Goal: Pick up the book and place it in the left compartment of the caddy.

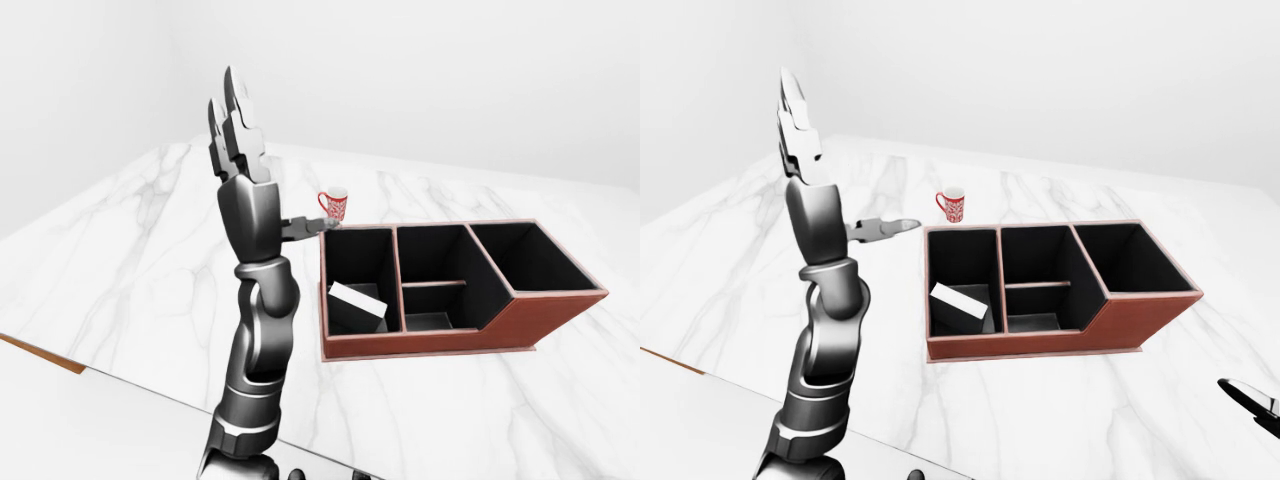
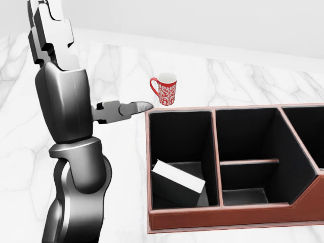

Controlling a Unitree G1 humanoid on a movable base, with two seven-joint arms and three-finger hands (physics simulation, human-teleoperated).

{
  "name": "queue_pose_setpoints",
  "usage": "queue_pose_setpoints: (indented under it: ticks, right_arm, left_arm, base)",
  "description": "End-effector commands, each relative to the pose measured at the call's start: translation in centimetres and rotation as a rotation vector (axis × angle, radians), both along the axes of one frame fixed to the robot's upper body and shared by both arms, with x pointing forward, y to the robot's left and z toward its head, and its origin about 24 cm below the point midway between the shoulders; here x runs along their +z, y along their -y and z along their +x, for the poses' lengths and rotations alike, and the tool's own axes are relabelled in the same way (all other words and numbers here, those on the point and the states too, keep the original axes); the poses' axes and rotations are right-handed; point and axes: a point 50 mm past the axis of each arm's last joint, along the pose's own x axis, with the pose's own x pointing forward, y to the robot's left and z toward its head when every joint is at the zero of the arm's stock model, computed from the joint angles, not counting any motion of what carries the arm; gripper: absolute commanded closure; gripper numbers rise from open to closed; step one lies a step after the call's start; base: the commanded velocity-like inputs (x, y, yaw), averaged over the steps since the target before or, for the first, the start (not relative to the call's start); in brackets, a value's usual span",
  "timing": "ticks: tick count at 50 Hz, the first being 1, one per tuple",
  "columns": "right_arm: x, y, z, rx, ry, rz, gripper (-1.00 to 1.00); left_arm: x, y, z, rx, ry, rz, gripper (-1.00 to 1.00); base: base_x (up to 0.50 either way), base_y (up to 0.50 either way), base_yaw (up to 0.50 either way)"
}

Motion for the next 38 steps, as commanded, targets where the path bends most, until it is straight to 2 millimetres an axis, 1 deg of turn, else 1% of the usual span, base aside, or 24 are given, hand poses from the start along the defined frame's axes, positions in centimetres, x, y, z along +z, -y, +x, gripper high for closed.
queue_pose_setpoints:
  ticks: [1,2,3,6,8,11,13,17,18,19,20,21,22,25,26,28,29,30,32,35,38]
  right_arm:
    - [0.1,0.0,0.0,0.001,0.001,-0.003,-1.0]
    - [0.1,0.0,0.0,0.001,0.001,-0.003,-1.0]
    - [0.0,0.0,0.0,0.001,-0.001,-0.001,-1.0]
    - [-0.4,0.1,0.2,0.004,-0.009,0.011,-1.0]
    - [-0.1,0.0,0.1,0.002,-0.004,0.004,-1.0]
    - [-0.1,0.0,0.1,0.001,-0.004,0.004,-1.0]
    - [-0.3,0.1,0.2,0.004,-0.007,0.01,-1.0]
    - [-0.1,0.0,0.2,0.001,-0.004,0.007,-1.0]
    - [-0.3,0.0,0.2,0.004,-0.008,0.01,-1.0]
    - [-0.3,0.0,0.2,0.004,-0.008,0.011,-1.0]
    - [-0.2,0.0,0.2,0.004,-0.007,0.009,-1.0]
    - [-0.2,0.0,0.2,0.004,-0.006,0.008,-1.0]
    - [-0.4,0.0,0.2,0.005,-0.01,0.013,-1.0]
    - [-0.4,0.0,0.2,0.005,-0.01,0.013,-1.0]
    - [-0.2,0.0,0.1,0.003,-0.007,0.008,-1.0]
    - [-0.2,0.0,0.1,0.003,-0.007,0.007,-1.0]
    - [-0.3,0.0,0.1,0.003,-0.008,0.008,-1.0]
    - [-0.3,0.0,0.2,0.003,-0.009,0.008,-1.0]
    - [-0.2,0.0,0.2,0.002,-0.009,0.008,-1.0]
    - [-0.2,0.0,0.1,0.002,-0.01,0.004,-1.0]
    - [-0.2,0.0,0.1,0.001,-0.009,0.003,-1.0]
  left_arm:
    - [1.5,-0.9,-0.4,-0.084,0.061,-0.16,-1.0]
    - [1.5,-0.9,-0.4,-0.084,0.061,-0.16,-1.0]
    - [2.4,-0.1,-1.3,-0.142,0.097,-0.116,-1.0]
    - [3.0,0.0,-1.9,-0.077,0.157,-0.05,-1.0]
    - [3.5,0.1,-2.2,-0.078,0.174,-0.066,-1.0]
    - [3.6,0.0,-2.2,-0.053,0.17,-0.041,-1.0]
    - [3.8,0.1,-1.9,-0.076,0.164,-0.05,-1.0]
    - [3.7,0.2,-1.7,-0.069,0.154,-0.028,-1.0]
    - [3.7,0.3,-1.6,-0.051,0.151,0.016,-1.0]
    - [3.7,0.3,-1.6,-0.049,0.15,0.018,-1.0]
    - [3.8,0.5,-1.7,0.001,0.167,0.087,-1.0]
    - [3.8,0.5,-1.7,0.006,0.165,0.09,-1.0]
    - [3.9,0.6,-1.6,0.127,0.217,0.22,-1.0]
    - [3.8,0.5,-1.5,0.145,0.209,0.221,-1.0]
    - [4.2,0.7,-1.7,0.228,0.312,0.342,-1.0]
    - [4.3,0.7,-1.7,0.233,0.319,0.35,-1.0]
    - [4.7,0.9,-1.9,0.264,0.371,0.401,-1.0]
    - [4.9,0.9,-2.1,0.278,0.386,0.416,-1.0]
    - [5.2,1.2,-2.2,0.276,0.397,0.449,-1.0]
    - [5.3,1.5,-2.3,0.258,0.404,0.436,-1.0]
    - [4.3,1.9,-2.0,0.213,0.367,0.427,-1.0]
  base:
    - [0.0,0.0,0.0]
    - [0.0,0.0,0.0]
    - [0.0,0.0,0.0]
    - [0.0,0.0,0.0]
    - [0.0,0.0,0.0]
    - [0.0,0.0,0.0]
    - [0.0,0.0,0.0]
    - [0.0,0.0,0.0]
    - [0.0,0.0,0.0]
    - [0.0,0.0,0.0]
    - [0.0,0.0,0.0]
    - [0.0,0.0,0.0]
    - [0.0,0.0,0.0]
    - [0.0,0.0,0.0]
    - [0.0,0.0,0.0]
    - [0.0,0.0,0.0]
    - [0.0,0.0,0.0]
    - [0.0,0.0,0.0]
    - [0.0,0.0,0.0]
    - [0.0,0.0,0.0]
    - [0.0,0.0,0.0]
